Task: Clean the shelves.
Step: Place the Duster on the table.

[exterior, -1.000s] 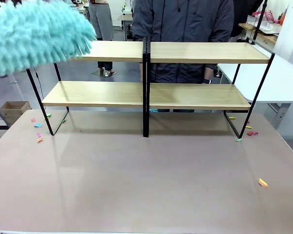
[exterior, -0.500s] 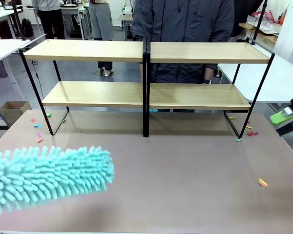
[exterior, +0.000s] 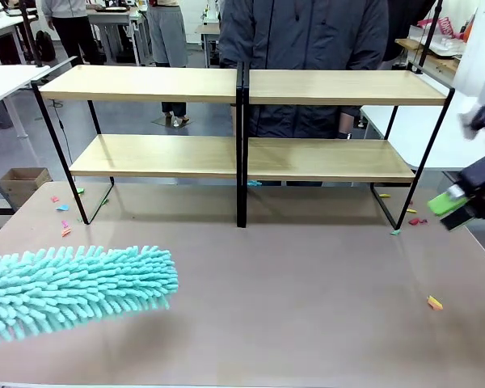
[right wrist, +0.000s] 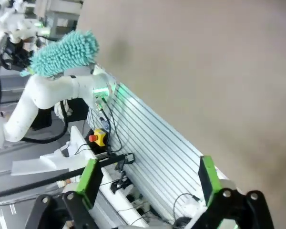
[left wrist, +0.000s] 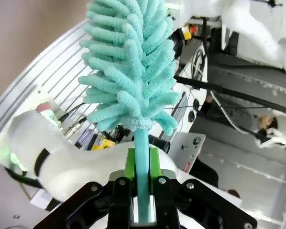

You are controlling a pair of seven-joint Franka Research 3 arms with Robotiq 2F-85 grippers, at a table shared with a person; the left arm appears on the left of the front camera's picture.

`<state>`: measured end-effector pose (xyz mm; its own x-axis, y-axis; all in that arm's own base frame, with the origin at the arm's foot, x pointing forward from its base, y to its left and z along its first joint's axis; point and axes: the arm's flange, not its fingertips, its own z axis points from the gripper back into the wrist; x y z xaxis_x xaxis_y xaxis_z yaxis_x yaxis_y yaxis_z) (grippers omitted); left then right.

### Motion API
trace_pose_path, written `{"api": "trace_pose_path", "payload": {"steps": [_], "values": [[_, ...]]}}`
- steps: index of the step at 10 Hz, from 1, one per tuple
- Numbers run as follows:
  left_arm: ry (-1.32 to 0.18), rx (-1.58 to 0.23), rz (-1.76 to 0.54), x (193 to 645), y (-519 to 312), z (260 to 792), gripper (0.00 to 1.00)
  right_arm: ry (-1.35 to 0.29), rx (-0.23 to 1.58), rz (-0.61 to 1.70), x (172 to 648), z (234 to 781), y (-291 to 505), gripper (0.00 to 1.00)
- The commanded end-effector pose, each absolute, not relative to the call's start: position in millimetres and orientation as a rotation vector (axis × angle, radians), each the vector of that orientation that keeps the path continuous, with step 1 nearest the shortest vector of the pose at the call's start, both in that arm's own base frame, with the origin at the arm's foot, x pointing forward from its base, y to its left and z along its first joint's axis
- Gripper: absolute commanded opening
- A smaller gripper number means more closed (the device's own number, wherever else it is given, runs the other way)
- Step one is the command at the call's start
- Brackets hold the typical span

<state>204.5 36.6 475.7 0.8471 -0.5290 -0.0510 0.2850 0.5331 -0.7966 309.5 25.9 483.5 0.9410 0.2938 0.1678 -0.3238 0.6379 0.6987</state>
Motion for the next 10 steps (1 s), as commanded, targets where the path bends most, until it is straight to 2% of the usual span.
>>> {"api": "trace_pose_path", "payload": {"steps": [1,4,5,6,9,10], "values": [[0.366,-0.965,-0.609,258.4,45.2,413.4,0.13,0.047,0.911,0.228,350.9,430.0,36.3,1.0],[0.358,-1.004,-0.579,302.0,42.5,359.2,0.13,0.09,0.962,0.052,365.2,380.6,36.3,1.0],[0.339,-1.042,-0.557,311.2,44.2,348.0,0.13,0.06,0.962,0.003,364.6,376.4,29.8,1.0],[0.297,-1.065,-0.53,316.9,45.8,343.0,0.13,0.13,0.934,0.093,357.8,376.7,34.6,1.0],[0.266,-1.117,-0.496,323.0,40.4,336.0,0.13,0.13,0.934,0.093,357.8,376.7,34.6,1.0],[0.253,-1.115,-0.47,324.5,40.2,334.2,0.64,0.13,0.934,0.093,357.8,376.7,34.6,1.0]]}}
